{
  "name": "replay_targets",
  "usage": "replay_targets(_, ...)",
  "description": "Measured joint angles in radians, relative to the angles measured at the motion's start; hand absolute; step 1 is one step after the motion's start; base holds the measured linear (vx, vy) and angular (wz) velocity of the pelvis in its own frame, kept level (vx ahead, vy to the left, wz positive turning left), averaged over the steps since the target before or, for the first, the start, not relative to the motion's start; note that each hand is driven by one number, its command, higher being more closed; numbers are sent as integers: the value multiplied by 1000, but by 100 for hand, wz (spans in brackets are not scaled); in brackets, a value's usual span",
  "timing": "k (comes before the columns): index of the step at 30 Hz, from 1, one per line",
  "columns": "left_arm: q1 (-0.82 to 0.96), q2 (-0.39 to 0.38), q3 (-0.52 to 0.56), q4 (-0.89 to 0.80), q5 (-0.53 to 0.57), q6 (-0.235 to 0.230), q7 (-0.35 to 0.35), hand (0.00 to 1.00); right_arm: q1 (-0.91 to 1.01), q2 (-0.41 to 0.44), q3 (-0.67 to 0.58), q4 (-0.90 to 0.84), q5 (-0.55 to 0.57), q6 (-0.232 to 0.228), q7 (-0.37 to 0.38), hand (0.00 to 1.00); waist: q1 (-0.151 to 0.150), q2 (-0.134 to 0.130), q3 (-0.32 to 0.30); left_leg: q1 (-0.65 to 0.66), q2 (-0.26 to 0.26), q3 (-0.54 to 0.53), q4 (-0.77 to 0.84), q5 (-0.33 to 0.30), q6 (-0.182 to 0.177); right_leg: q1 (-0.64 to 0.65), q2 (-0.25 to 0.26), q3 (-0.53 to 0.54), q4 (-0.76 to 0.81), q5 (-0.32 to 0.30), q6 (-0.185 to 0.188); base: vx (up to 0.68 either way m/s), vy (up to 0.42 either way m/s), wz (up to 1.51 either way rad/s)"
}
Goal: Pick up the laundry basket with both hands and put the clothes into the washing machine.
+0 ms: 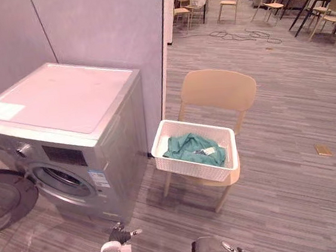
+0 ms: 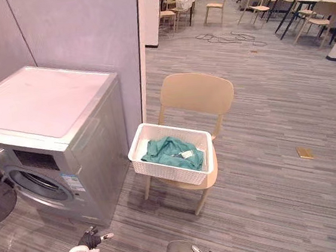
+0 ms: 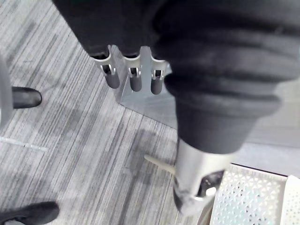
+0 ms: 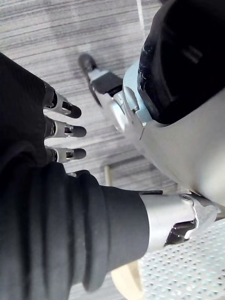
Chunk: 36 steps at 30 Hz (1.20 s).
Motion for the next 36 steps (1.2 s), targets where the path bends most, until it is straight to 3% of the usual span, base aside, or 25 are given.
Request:
replay_targets(1,-4,-10,4,18,0,-1,0,0,-2,-6,-21,19,0,1,0,0,-12,14,5,6,30,-34,-1,-6,-16,34,39,-15,-21,-14,43,120,-356,14)
replay_targets(4,-3,-56,20,20,3,-4,-4,0,0,-33,-56,38,-1,7,1,0,-9,84,2,4,68,-54,-4,1,-19,27,112,-31,-25,-26,18,150,-255,-11)
replay_targets(10,9,-63,87,17,13,-4,-11,0,-2,-41,-57,96,-37,24,1,0,-10,91,-6,-3,142,-56,17,40,-53,84,150,-133,-44,-67,-4,94,-136,34)
replay_targets(13,5,-43,87,1,-1,-5,-9,0,-14,-39,-66,122,-39,24,1,0,-12,88,-4,-122,181,-96,214,40,-51,139,182,-189,-117,-46,-38,50,-133,43)
replay_targets(15,3,-27,86,-6,-18,-9,-6,0,-14,-36,-69,122,-38,20,1,0,-9,88,2,-190,193,-95,374,62,-6,163,197,-194,-123,-37,-55,28,-142,2)
replay_targets(17,8,-20,70,1,-21,-11,-6,0,-13,-34,-76,122,-38,17,0,0,-7,80,4,-245,196,-58,502,129,87,184,197,-177,-124,-39,-66,16,-101,-27)
replay_targets(18,9,-17,61,3,-21,-11,-6,0,-13,-35,-81,121,-37,17,0,0,-9,85,3,-248,197,-42,512,138,98,184,194,-168,-124,-41,-70,8,-37,-30)
replay_targets(20,9,-33,47,6,-20,-11,-14,0,-14,-44,-87,111,-35,16,-1,0,-14,99,2,-246,188,2,512,95,89,178,185,-146,-123,-40,-71,-2,24,-20)
replay_targets(21,10,-42,45,10,-20,-11,-23,0,-13,-48,-89,112,-29,16,-1,0,-18,106,6,-230,147,31,442,35,54,172,169,-132,-124,-41,-67,-39,124,-20)
replay_targets(22,14,-43,41,11,-20,-11,-23,0,-14,-50,-90,115,-26,18,-1,0,-19,109,5,-202,98,43,305,20,38,159,156,-115,-124,-37,-55,-34,118,-22)
replay_targets(23,17,-44,41,12,-20,-11,-24,0,-14,-52,-90,112,-26,17,-2,0,-18,118,4,-189,79,45,234,32,41,150,158,-110,-123,-37,-51,-44,191,-27)
replay_targets(24,19,-43,50,17,-20,-12,-25,0,-16,-57,-91,115,-22,17,-2,0,-17,131,2,-177,67,46,154,40,18,128,167,-98,-100,-46,-37,-20,161,-26)
replay_targets(28,20,-38,96,18,-20,-9,-23,0,-22,-45,-84,112,-16,18,-5,0,-19,122,-5,-163,31,92,128,35,44,130,139,-55,-133,-17,-17,2,144,-22)
replay_targets(34,31,-38,94,18,-19,-8,-23,0,12,-45,-73,111,5,17,-12,0,-21,118,-40,-94,12,139,-44,108,46,152,135,-35,-261,51,-3,28,59,-15)
replay_targets(35,35,-5,-13,60,-18,-18,-26,0,15,-36,-154,123,17,25,-11,0,-10,120,-34,-37,13,133,-106,130,47,217,158,-42,-371,93,4,40,13,-3)
replay_targets(36,35,-5,-13,60,-18,-18,-26,0,15,-36,-154,123,17,25,-11,0,-10,119,-35,-37,13,133,-106,130,47,217,158,-42,-371,93,4,0,0,0)
